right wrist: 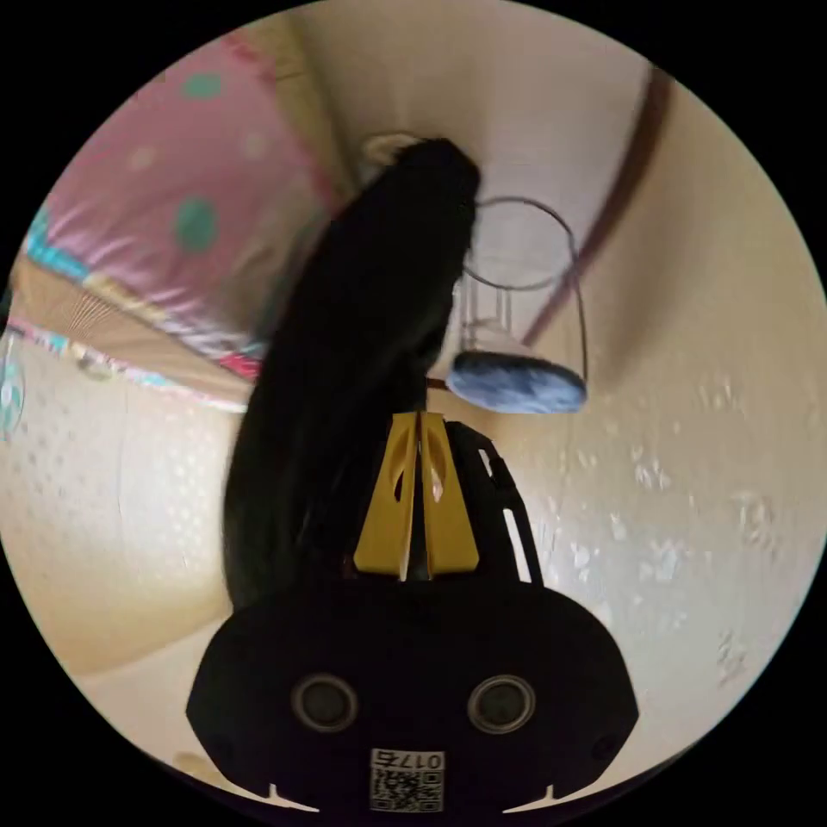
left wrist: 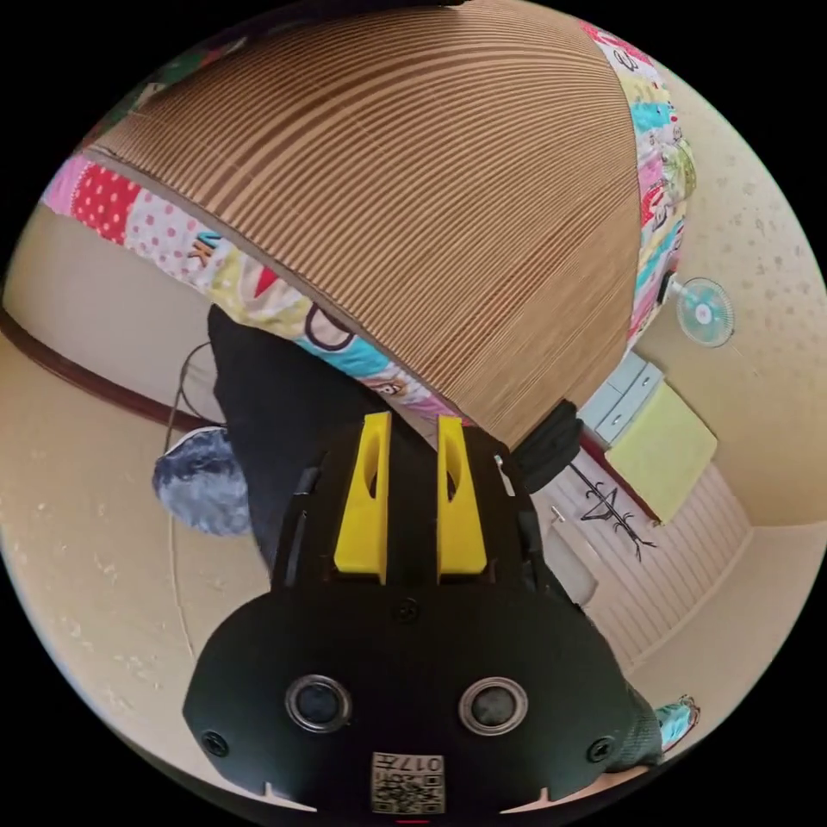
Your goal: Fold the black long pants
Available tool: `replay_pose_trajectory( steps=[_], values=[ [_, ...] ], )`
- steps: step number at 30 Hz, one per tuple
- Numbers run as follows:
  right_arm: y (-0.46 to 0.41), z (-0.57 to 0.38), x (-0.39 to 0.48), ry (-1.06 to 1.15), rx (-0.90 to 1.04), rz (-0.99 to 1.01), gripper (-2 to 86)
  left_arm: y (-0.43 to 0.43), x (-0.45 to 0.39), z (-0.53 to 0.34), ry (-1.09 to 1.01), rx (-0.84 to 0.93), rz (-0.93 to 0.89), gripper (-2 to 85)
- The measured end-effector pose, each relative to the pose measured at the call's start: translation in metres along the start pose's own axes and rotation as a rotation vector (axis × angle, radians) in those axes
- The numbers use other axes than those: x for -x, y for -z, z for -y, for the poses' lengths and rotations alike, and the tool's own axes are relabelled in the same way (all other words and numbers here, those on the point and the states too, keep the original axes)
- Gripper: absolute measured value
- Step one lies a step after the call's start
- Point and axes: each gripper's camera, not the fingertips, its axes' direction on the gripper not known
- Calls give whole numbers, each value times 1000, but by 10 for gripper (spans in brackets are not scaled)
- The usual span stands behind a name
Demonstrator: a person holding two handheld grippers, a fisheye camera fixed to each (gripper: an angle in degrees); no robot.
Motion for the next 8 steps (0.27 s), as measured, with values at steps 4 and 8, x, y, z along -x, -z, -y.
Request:
replay_pose_trajectory(
  steps=[4, 8],
  values=[
    [50, -22, 247, 623, -54, -95, 4, -7, -56, 4, -288, 184, 280, 51],
    [18, -89, 393, 869, -136, -317, 3, 8, -68, -15, -455, 177, 486, 39]
  ],
)
